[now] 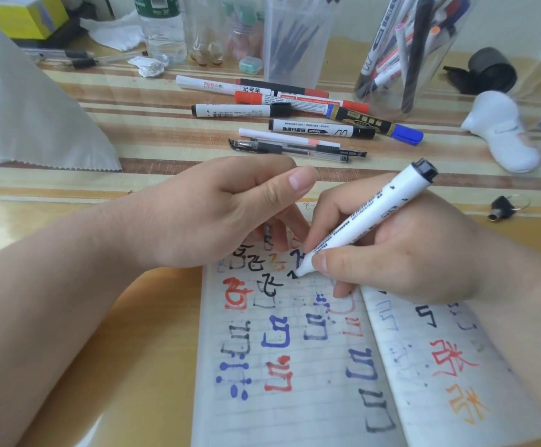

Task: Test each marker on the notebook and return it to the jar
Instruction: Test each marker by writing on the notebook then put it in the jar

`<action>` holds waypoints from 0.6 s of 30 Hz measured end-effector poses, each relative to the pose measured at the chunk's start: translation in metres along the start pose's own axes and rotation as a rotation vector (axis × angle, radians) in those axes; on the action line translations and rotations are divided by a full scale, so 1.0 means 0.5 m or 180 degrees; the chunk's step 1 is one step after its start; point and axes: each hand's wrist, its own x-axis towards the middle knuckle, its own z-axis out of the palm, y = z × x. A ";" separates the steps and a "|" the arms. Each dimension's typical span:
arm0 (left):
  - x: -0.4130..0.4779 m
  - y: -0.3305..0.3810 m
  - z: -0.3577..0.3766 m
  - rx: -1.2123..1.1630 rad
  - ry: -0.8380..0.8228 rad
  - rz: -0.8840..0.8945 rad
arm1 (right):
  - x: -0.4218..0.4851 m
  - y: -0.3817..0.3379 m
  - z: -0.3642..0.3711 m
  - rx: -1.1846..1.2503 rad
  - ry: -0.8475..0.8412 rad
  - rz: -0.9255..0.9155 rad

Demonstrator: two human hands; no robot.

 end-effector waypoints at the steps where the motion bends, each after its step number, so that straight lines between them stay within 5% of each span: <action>1: 0.000 0.001 0.000 -0.0007 -0.0002 -0.0001 | -0.001 -0.001 0.000 0.0011 -0.0045 -0.0029; 18: -0.005 -0.001 -0.003 -0.0215 0.0027 -0.0177 | 0.001 0.002 0.001 0.0098 0.0136 0.0025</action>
